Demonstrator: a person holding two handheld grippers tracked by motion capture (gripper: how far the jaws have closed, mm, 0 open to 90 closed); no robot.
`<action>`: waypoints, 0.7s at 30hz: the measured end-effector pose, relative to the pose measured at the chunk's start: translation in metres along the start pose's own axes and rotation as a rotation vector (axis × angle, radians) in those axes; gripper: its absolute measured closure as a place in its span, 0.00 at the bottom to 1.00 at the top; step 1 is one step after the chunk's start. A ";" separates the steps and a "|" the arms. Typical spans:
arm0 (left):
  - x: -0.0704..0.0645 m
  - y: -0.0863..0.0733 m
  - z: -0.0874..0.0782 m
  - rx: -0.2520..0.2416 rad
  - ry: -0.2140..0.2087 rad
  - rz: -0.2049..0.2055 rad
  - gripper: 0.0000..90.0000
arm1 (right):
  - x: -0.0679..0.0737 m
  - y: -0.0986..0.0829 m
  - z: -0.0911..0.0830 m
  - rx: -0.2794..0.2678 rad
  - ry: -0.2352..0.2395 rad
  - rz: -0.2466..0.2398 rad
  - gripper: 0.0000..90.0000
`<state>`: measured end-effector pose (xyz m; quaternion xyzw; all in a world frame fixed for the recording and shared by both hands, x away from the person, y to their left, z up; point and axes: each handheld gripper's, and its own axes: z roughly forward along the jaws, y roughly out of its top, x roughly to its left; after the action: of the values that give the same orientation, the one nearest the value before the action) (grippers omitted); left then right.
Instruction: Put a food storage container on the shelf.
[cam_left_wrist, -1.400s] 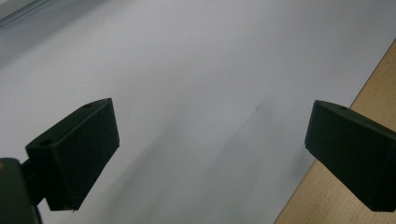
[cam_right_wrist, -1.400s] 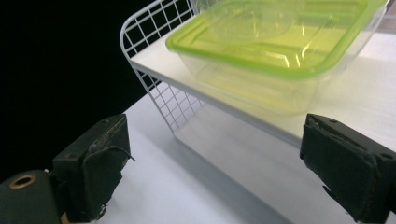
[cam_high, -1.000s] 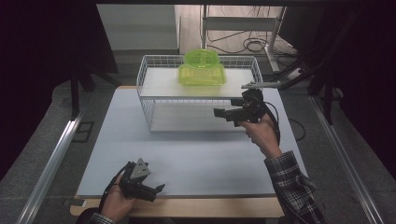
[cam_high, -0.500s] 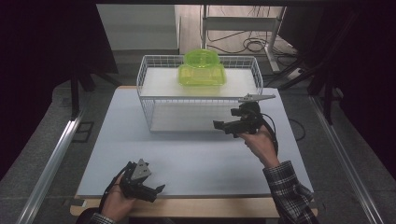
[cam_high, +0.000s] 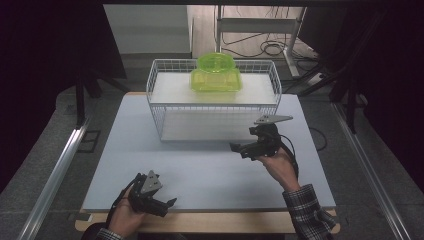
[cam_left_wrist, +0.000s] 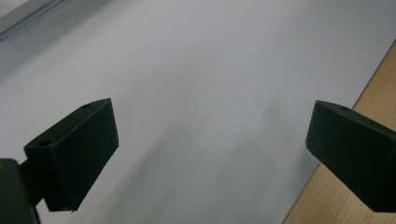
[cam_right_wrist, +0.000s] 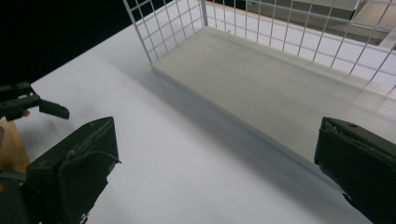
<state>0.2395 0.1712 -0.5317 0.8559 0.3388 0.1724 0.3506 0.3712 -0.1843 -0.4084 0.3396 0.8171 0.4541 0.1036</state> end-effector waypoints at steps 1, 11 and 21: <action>0.000 0.000 0.000 -0.003 0.001 0.001 0.02 | 0.001 -0.005 0.000 0.006 -0.004 -0.007 0.00; 0.000 0.000 0.000 -0.007 0.005 0.015 0.02 | 0.005 -0.025 -0.006 0.004 -0.032 -0.028 0.00; -0.001 -0.001 -0.001 -0.010 0.013 0.022 0.02 | 0.006 -0.044 -0.012 0.004 -0.047 -0.018 0.00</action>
<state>0.2383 0.1716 -0.5321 0.8565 0.3309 0.1835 0.3510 0.3412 -0.2041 -0.4365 0.3432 0.8184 0.4433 0.1260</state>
